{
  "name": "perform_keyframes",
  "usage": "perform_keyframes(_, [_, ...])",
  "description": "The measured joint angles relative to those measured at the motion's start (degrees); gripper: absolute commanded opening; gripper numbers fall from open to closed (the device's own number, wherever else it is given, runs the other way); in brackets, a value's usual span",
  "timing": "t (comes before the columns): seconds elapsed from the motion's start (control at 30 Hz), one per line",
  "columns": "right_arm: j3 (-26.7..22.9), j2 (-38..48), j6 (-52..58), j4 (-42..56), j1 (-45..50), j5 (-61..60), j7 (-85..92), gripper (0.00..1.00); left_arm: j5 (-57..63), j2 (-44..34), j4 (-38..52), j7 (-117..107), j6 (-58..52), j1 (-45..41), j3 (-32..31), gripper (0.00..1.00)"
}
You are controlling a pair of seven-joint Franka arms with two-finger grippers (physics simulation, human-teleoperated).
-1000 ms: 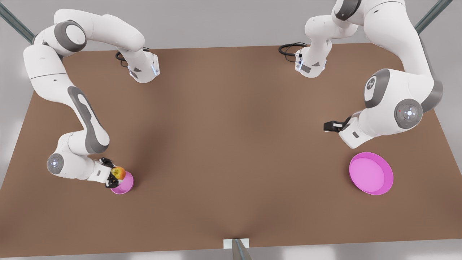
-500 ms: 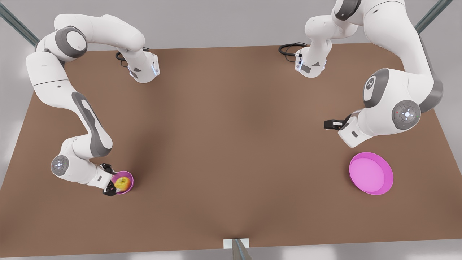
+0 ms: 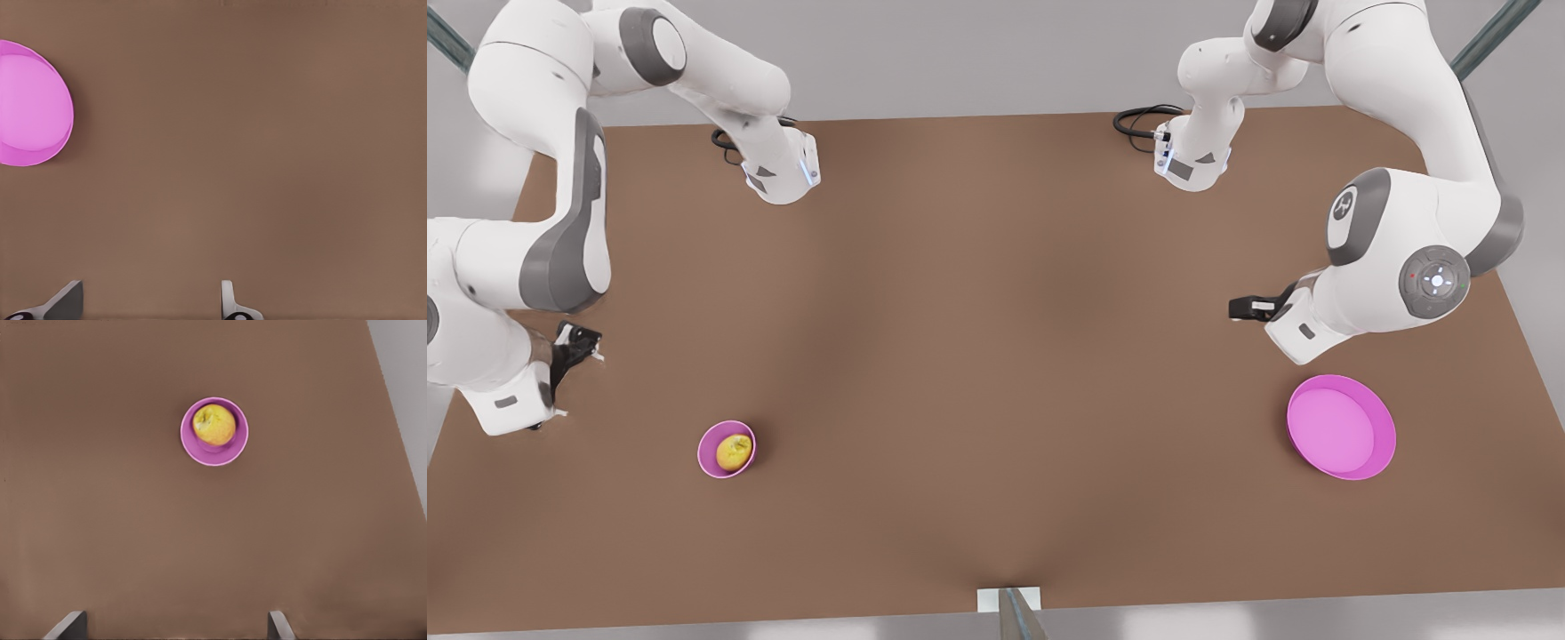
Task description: Use the left arm to pick up the apple from the plate, transfer it to the gripper of the right arm, and then use the right arm to place it into the bowl
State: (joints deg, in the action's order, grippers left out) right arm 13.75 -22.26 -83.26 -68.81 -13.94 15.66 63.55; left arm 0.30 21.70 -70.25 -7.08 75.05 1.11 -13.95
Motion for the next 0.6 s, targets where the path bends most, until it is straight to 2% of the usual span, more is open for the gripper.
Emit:
perform_keyframes(0.07, [-9.3, 5.7, 2.7, -3.9, 8.0, -4.9, -7.4, 1.0, 0.0, 0.0, 0.0, 0.0, 0.0, -0.1, 0.0, 1.0])
perform_keyframes(0.2, [-15.8, 11.7, 3.7, -12.1, 14.2, -11.6, -19.9, 1.0, 0.9, 0.1, 0.0, -0.1, 0.1, -0.1, -0.1, 1.0])
perform_keyframes(0.6, [-16.8, 12.8, 1.4, -14.6, 15.2, -16.9, -44.5, 1.0, 1.6, 0.1, 0.0, -0.2, 0.0, -0.2, -0.2, 1.0])
